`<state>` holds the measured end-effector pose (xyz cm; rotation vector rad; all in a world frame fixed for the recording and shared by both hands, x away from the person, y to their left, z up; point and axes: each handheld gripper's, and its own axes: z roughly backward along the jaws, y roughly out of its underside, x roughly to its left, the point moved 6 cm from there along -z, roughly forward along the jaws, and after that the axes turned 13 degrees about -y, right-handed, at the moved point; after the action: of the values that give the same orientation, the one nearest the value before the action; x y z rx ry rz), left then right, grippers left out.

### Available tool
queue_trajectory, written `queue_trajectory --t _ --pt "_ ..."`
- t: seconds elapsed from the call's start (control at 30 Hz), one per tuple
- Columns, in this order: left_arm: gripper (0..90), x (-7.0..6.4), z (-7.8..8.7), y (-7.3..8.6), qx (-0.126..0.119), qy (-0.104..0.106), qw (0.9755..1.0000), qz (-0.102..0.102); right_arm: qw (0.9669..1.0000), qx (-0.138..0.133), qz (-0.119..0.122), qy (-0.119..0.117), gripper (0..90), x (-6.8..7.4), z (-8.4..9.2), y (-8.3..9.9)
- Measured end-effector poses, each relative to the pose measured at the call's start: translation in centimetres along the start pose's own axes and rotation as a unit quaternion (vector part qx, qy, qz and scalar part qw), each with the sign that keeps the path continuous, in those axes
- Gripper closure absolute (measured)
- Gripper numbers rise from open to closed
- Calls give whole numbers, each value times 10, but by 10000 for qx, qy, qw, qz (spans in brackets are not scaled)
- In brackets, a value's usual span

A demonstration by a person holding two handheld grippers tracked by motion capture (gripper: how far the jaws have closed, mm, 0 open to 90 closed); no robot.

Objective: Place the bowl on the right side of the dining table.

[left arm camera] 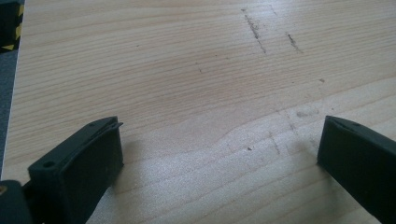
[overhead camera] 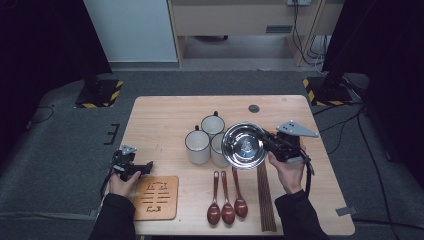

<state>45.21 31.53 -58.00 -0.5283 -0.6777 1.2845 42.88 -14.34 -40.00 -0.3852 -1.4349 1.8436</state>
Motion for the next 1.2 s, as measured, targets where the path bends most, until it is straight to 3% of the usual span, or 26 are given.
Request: queue_trajectory --t 0.67,1.2 --pt "0 0 0 0 0 1 10000 1 9977 46 -444 519 834 -57 2 17" --pt "0 0 0 0 -1 1 10000 1 9921 -42 -824 947 834 -106 13 28"
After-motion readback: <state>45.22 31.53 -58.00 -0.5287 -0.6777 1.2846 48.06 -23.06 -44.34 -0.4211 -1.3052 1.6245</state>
